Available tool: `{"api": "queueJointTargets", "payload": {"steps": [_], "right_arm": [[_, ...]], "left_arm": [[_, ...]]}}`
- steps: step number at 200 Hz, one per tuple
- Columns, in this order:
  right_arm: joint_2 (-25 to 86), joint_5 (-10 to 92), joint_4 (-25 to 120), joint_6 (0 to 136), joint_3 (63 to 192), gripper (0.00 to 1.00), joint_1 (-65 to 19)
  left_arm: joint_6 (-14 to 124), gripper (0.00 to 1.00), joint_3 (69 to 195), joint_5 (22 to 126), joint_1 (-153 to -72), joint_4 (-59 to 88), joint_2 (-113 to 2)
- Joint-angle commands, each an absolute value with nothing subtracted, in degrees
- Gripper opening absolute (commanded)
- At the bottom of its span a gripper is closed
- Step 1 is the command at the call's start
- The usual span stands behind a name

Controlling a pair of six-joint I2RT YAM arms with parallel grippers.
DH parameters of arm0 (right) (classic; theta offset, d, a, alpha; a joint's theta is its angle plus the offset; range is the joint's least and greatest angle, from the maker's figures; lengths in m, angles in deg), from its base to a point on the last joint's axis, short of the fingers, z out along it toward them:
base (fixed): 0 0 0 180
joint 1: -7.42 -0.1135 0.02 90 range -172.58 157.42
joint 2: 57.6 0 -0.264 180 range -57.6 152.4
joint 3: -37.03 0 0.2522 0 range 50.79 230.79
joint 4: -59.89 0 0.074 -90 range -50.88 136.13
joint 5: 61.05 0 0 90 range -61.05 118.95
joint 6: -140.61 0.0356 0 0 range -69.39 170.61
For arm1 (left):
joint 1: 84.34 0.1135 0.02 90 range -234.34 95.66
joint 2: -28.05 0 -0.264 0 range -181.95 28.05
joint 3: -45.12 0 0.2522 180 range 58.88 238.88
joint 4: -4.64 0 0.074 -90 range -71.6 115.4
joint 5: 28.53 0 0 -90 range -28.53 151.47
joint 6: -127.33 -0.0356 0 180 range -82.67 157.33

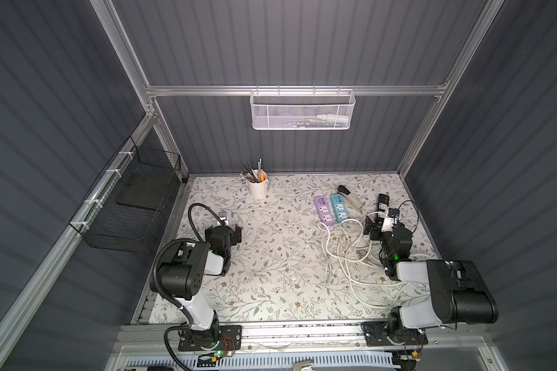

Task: Unwrap the cord wrapped around the power strip
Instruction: Reset both arms

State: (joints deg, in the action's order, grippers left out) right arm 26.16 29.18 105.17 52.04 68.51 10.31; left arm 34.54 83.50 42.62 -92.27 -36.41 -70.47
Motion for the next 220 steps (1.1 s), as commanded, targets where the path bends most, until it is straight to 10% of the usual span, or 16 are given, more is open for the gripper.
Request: {"api": "queueJointTargets", "payload": {"steps": [1, 220], "right_arm": [[26.4, 34.3, 103.4, 52.3, 69.0, 0.99, 11.5], [26.1, 34.3, 102.1, 53.3, 69.5, 0.99, 12.2]], "left_arm": [[35.4, 1.00, 85.2, 44.6, -91.3, -35.5, -70.3], [35.5, 1.00, 84.8, 44.5, -91.2, -35.9, -70.3]]}}
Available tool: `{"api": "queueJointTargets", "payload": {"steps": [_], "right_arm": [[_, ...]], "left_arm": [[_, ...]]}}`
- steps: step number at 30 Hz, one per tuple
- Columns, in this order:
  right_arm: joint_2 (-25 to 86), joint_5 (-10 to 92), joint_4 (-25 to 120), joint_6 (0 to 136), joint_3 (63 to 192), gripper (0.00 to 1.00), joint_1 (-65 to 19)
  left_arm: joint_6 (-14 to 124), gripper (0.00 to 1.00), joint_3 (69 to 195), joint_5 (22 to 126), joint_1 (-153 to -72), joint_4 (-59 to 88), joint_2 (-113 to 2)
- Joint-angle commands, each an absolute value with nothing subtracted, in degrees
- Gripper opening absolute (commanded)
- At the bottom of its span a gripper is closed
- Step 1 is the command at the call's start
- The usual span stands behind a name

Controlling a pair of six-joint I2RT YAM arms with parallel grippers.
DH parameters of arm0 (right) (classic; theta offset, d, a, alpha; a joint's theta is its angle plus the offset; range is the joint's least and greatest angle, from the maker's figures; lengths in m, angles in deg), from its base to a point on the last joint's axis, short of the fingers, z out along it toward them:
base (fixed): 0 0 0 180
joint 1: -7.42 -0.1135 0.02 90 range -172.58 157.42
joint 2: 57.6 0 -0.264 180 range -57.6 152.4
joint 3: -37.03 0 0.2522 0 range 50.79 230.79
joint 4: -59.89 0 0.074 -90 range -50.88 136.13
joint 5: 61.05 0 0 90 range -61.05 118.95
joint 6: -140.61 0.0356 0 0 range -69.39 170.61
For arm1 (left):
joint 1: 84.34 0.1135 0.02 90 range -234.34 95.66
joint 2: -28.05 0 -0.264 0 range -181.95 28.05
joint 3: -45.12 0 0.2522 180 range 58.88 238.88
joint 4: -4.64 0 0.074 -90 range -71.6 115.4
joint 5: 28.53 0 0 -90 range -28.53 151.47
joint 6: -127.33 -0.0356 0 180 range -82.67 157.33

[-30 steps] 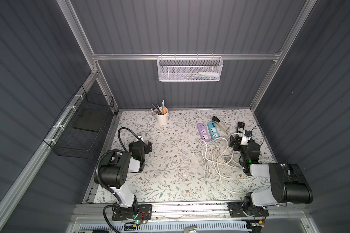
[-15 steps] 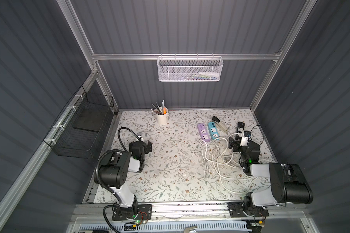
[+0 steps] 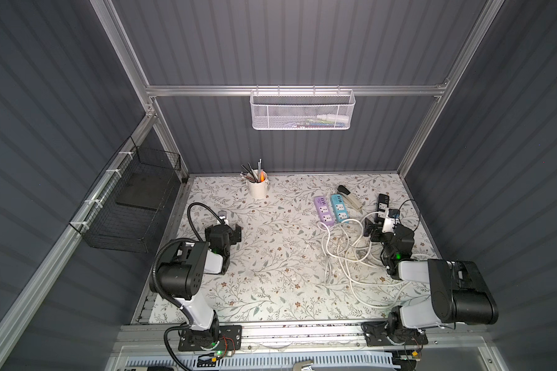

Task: Unwrap the cord wrapped around the power strip
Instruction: Reset both arms

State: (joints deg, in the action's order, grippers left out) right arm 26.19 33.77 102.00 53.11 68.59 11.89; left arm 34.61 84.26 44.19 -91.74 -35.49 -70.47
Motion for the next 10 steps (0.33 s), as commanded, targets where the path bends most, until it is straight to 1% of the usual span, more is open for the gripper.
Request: {"api": "queueJointTargets", "payload": {"steps": [1, 6, 10], "right_arm": [[26.1, 34.3, 102.1, 53.3, 69.5, 0.99, 12.2], [26.4, 34.4, 100.6, 52.8, 70.4, 0.99, 11.8], [25.9, 34.5, 102.1, 52.7, 69.3, 0.99, 11.8]], "left_arm": [[35.4, 1.00, 84.9, 44.5, -91.2, -35.9, -70.3], [35.5, 1.00, 84.8, 44.5, -91.2, -35.9, -70.3], [35.5, 1.00, 84.9, 44.6, -91.2, -35.8, -70.3]]}}
